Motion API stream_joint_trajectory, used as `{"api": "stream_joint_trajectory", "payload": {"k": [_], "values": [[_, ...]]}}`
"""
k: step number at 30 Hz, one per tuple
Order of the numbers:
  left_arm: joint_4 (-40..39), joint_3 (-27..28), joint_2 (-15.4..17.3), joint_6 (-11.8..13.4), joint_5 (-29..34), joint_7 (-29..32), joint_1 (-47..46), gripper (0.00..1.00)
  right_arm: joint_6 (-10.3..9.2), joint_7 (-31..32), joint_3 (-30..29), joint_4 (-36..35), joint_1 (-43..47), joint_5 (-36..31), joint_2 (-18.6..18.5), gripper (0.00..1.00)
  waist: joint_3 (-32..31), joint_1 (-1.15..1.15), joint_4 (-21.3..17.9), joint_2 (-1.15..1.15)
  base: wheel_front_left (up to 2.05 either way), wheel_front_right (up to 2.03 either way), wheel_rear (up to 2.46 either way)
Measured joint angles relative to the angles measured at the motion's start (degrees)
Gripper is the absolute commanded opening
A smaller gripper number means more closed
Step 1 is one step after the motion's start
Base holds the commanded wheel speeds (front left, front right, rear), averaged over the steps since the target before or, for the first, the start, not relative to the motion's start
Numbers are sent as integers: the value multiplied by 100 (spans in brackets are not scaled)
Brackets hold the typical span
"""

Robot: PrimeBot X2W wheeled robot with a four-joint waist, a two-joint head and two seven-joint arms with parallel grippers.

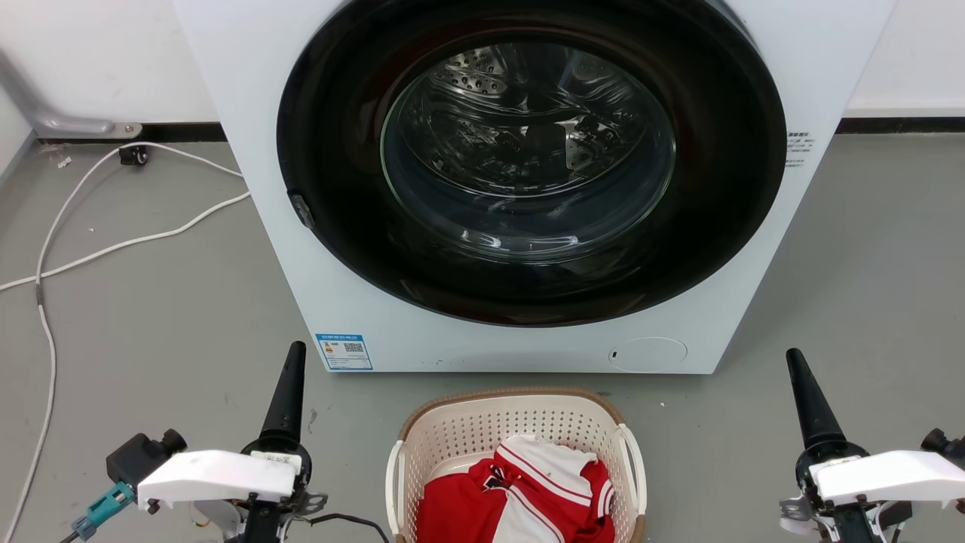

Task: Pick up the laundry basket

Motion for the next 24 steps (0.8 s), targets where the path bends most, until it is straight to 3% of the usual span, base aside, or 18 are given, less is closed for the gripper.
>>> {"api": "stream_joint_trajectory", "payload": {"k": [10,24], "values": [[-82,-178,0,85,1326,-204,-1,100,0,-131,16,-90,5,-1424,9,100,16,0,-14,0,0,0,0],[-103,-363,2,345,2956,-457,-1,100,1,-247,156,-247,32,-2906,14,100,27,0,-29,0,0,0,0]]}}
